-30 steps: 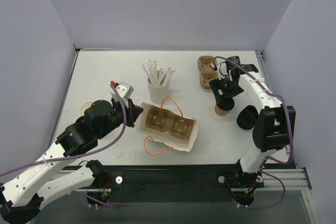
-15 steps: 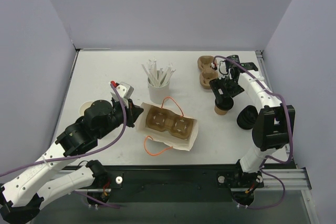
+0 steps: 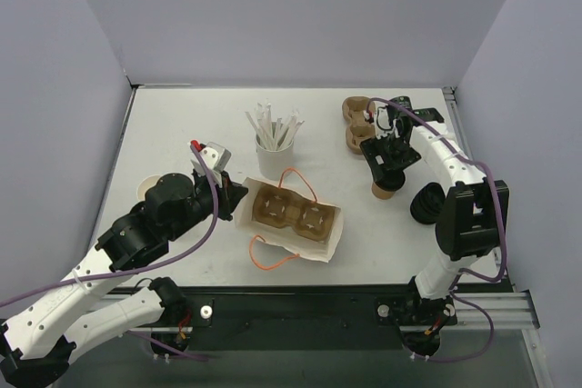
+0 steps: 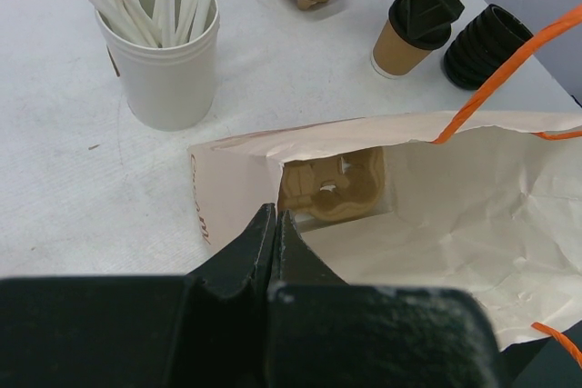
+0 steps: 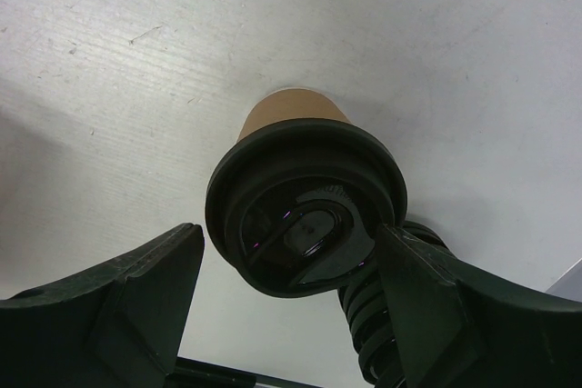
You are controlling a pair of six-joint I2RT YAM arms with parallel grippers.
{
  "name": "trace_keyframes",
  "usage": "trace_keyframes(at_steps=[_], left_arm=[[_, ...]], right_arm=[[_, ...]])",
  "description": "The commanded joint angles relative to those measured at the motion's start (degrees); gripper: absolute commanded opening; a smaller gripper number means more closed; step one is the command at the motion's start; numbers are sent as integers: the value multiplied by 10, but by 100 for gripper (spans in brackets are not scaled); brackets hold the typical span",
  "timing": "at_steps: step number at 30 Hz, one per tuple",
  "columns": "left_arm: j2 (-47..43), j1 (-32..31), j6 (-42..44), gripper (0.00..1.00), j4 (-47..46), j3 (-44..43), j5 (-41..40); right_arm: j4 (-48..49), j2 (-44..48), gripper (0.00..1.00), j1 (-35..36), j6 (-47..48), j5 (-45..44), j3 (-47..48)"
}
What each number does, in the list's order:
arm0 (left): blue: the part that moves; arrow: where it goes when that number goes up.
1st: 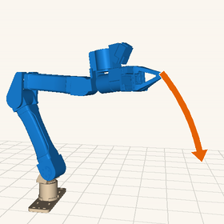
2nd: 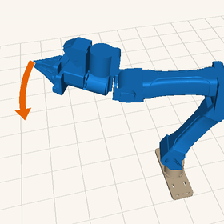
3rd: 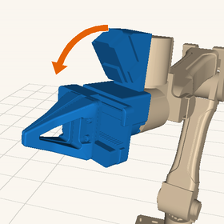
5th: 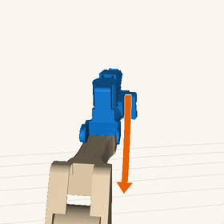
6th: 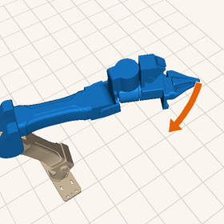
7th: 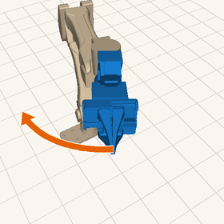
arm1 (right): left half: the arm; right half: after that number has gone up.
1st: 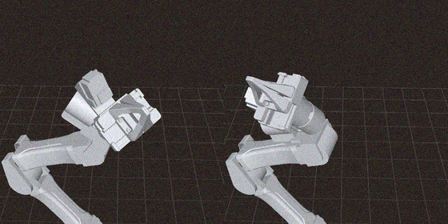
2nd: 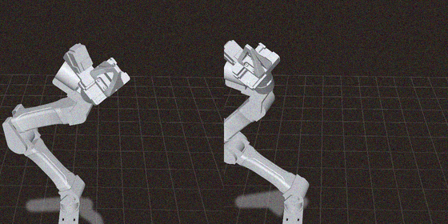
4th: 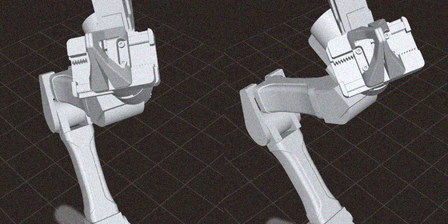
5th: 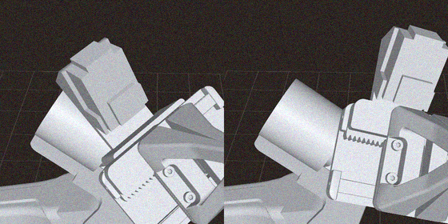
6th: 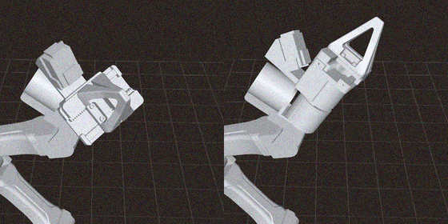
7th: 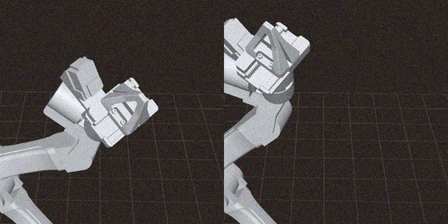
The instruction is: Pack the takeout coffee
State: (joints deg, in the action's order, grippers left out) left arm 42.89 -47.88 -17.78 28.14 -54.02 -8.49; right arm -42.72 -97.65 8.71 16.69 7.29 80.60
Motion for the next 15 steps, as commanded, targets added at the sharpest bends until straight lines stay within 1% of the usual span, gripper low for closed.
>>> trace_keyframes(at_steps=[1,8,15], left_arm=[[-9,5,1,0,-26,-3,4],[-9,5,0,0,-27,-2,3],[-10,6,0,0,-28,1,6]], right_arm=[[-30,-8,79,0,-5,-16,17],[-30,-4,79,0,-5,-17,14],[-35,5,80,0,-3,-23,37]])
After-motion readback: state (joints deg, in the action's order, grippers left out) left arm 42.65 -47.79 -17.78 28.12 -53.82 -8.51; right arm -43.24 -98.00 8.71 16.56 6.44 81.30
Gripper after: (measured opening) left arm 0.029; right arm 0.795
